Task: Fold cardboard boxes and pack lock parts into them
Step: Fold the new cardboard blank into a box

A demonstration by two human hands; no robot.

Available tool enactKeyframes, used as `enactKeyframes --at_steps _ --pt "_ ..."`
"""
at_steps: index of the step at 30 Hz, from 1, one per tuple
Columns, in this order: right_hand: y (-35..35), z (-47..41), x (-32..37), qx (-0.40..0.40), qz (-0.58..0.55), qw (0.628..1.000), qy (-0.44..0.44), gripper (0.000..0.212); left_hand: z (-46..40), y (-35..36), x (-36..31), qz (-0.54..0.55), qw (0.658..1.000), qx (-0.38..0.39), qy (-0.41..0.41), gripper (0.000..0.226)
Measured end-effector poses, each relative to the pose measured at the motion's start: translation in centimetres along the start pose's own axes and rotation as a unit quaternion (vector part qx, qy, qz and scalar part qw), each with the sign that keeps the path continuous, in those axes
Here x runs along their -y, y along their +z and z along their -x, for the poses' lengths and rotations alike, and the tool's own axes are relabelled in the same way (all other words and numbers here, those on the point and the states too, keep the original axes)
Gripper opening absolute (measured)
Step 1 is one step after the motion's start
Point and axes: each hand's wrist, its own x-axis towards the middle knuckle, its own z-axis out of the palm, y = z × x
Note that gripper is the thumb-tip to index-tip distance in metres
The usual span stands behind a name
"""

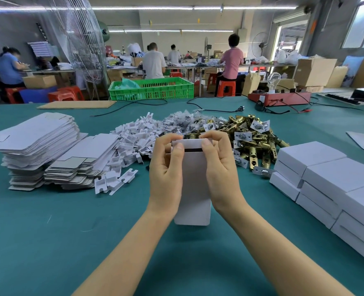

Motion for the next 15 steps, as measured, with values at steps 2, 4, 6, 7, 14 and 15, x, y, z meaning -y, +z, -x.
enactKeyframes --at_steps 2,4,6,7,14,15 --pt "-0.11 0.01 0.12 0.001 -0.018 1.000 0.005 0.007 -0.07 0.01 -0.02 0.006 1.000 0.001 0.000 0.015" --pt "-0.29 -0.01 0.23 0.003 -0.026 1.000 0.005 0.007 -0.09 0.02 0.08 0.014 1.000 0.006 -0.005 0.015" --pt "-0.39 -0.01 0.30 0.008 -0.028 1.000 0.002 0.007 -0.11 -0.07 0.17 0.021 1.000 0.014 -0.010 0.013" --pt "-0.41 -0.01 0.31 0.009 -0.027 1.000 0.000 0.006 -0.12 -0.15 0.19 0.022 1.000 0.017 -0.010 0.010" --pt "-0.37 -0.07 0.35 -0.008 -0.036 0.999 0.006 0.004 -0.18 -0.12 0.21 0.020 1.000 0.019 -0.003 0.006" --pt "-0.38 -0.07 0.37 -0.009 -0.038 0.999 0.008 0.005 -0.18 -0.12 0.24 0.018 1.000 0.017 -0.003 0.007"
